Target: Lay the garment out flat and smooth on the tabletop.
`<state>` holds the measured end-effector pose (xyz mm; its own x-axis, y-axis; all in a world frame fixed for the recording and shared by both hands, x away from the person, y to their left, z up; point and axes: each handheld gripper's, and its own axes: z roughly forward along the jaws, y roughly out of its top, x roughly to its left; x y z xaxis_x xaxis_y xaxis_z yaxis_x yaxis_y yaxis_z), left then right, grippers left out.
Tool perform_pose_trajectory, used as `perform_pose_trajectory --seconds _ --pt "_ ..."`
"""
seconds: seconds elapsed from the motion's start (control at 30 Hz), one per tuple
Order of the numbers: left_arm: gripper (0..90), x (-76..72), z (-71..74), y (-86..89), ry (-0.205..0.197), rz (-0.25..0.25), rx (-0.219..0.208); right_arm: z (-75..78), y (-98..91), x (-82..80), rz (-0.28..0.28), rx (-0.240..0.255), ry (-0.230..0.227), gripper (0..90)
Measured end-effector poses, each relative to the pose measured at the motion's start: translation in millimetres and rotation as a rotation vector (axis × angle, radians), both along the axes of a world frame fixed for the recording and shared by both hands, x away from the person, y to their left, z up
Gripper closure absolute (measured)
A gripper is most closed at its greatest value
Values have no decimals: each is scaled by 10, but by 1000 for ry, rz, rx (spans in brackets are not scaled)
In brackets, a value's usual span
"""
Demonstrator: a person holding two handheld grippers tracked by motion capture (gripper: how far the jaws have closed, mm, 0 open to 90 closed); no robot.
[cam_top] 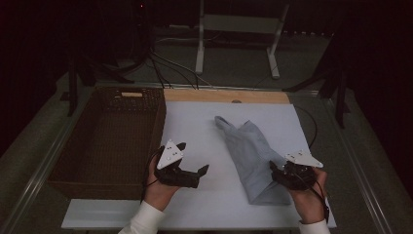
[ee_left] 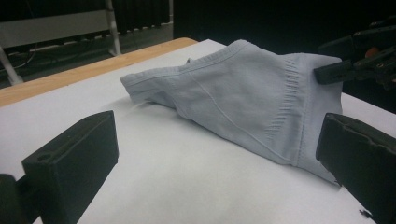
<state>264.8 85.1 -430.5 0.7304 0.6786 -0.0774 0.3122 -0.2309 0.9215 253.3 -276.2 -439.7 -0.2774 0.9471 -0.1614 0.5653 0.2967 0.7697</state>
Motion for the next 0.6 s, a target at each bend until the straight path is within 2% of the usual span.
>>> perform_pose_trajectory --seconds 0.07,0.13,0.23,0.37,0.47,0.6 --pt "3 1 -2 -1 0 -1 -1 7 -5 1 5 1 -6 312" --pt "2 4 -8 -4 3 -1 2 44 -2 1 15 5 -30 300" --pt "2 7 -17 -8 5 -2 4 110 23 -15 68 56 -58 289" --pt "2 7 -22 -10 8 -3 4 164 94 -32 119 61 -88 302" --pt "3 7 -19 -9 6 -2 3 185 139 -50 178 89 -93 328" --pt "3 8 -21 -6 8 -2 3 175 212 -86 233 95 -76 346"
